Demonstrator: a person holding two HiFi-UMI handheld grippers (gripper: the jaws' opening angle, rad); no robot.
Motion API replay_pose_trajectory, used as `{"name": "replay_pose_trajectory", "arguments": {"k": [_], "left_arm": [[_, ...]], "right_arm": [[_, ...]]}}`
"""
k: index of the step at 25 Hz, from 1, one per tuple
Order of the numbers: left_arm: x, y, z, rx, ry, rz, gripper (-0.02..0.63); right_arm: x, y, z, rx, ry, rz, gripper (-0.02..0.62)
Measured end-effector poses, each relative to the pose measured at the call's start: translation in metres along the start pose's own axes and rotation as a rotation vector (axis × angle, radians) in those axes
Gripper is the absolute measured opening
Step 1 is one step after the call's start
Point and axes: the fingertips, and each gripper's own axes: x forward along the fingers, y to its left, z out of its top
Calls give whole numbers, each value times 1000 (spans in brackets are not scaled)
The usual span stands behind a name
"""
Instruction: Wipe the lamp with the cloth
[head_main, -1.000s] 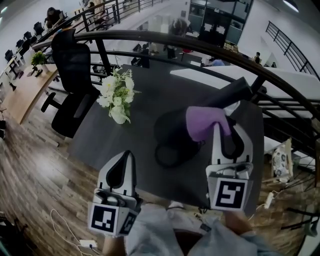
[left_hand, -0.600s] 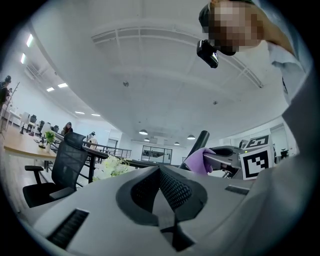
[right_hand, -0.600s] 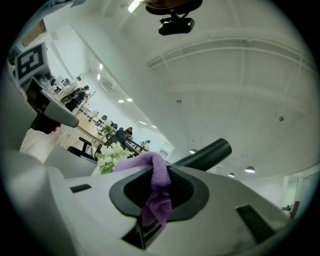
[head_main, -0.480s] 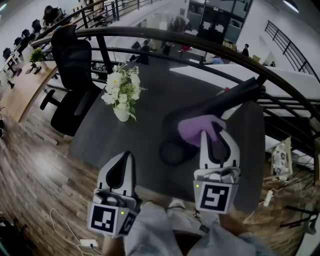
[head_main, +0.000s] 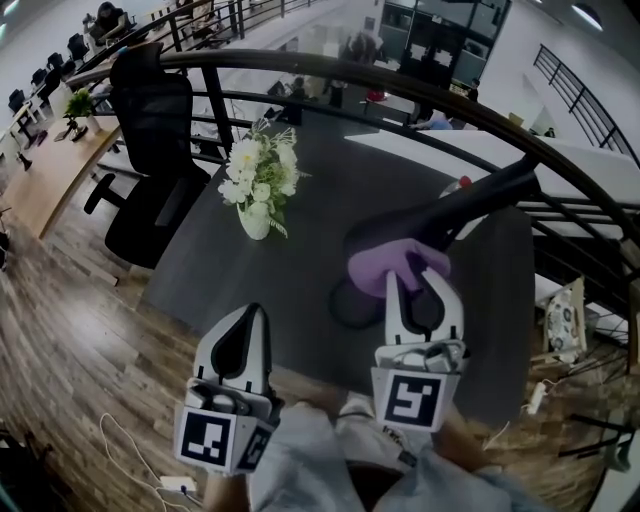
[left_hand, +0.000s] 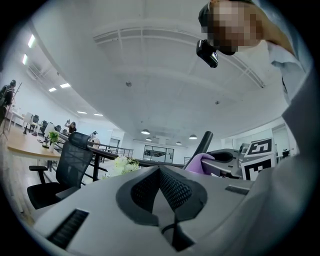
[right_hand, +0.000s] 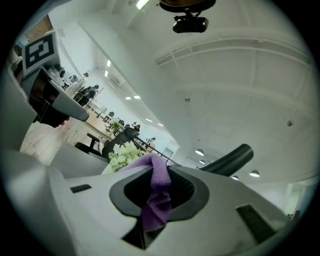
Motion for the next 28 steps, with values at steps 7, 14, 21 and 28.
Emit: {"name": "replay_pose_trajectory", "arguments": {"k": [7, 14, 21, 28], "left_arm": [[-9, 14, 1, -3, 2, 25, 6], [-18, 29, 2, 1, -4, 50, 8], [-26, 36, 0, -9, 6, 84, 8], [-20, 28, 6, -25, -27, 58, 6]], "right_arm": [[14, 32, 7, -23, -10, 63, 64], [39, 56, 19, -67, -28, 107, 64], [59, 54, 30, -140, -17, 103, 64], [59, 29, 41, -181, -35, 43, 66]]}}
